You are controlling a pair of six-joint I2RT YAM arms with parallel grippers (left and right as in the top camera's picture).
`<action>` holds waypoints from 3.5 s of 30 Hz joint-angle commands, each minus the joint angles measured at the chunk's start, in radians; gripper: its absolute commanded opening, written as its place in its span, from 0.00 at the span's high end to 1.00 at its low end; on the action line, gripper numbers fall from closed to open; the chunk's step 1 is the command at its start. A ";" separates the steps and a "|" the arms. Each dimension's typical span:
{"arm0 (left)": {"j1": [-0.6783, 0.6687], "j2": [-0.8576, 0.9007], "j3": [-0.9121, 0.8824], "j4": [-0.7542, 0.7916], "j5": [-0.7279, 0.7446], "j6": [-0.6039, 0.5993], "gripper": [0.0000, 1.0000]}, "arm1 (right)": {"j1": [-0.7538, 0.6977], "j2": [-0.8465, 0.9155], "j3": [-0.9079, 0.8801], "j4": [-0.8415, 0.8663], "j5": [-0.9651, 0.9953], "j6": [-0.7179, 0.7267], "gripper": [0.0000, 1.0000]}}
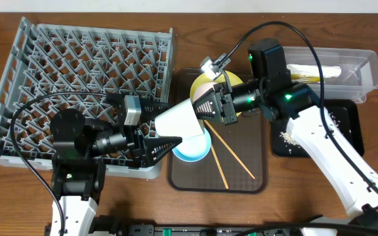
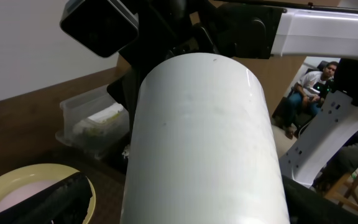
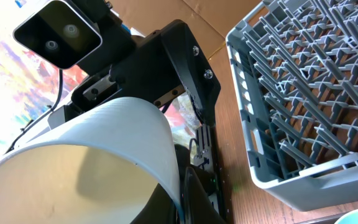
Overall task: Sort waste into correct bins and load items into the dishwasher
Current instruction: 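Hand the white cup from the right gripper to the left gripper, then lower the white cup into the dish rack with the left gripper and release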
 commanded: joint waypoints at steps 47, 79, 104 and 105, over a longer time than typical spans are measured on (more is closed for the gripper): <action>-0.002 0.001 0.019 0.010 0.012 -0.076 0.21 | 0.013 0.000 0.002 0.002 -0.035 0.006 0.94; -0.001 0.002 0.018 -0.198 -0.436 -0.021 0.44 | -0.195 0.000 0.002 -0.107 0.210 0.001 0.65; 0.009 0.063 0.331 -1.072 -1.327 -0.021 0.71 | -0.292 -0.023 0.018 -0.512 0.903 -0.184 0.68; 0.013 0.077 0.331 -1.082 -1.327 -0.022 0.71 | -0.296 -0.026 0.018 -0.521 0.916 -0.187 0.68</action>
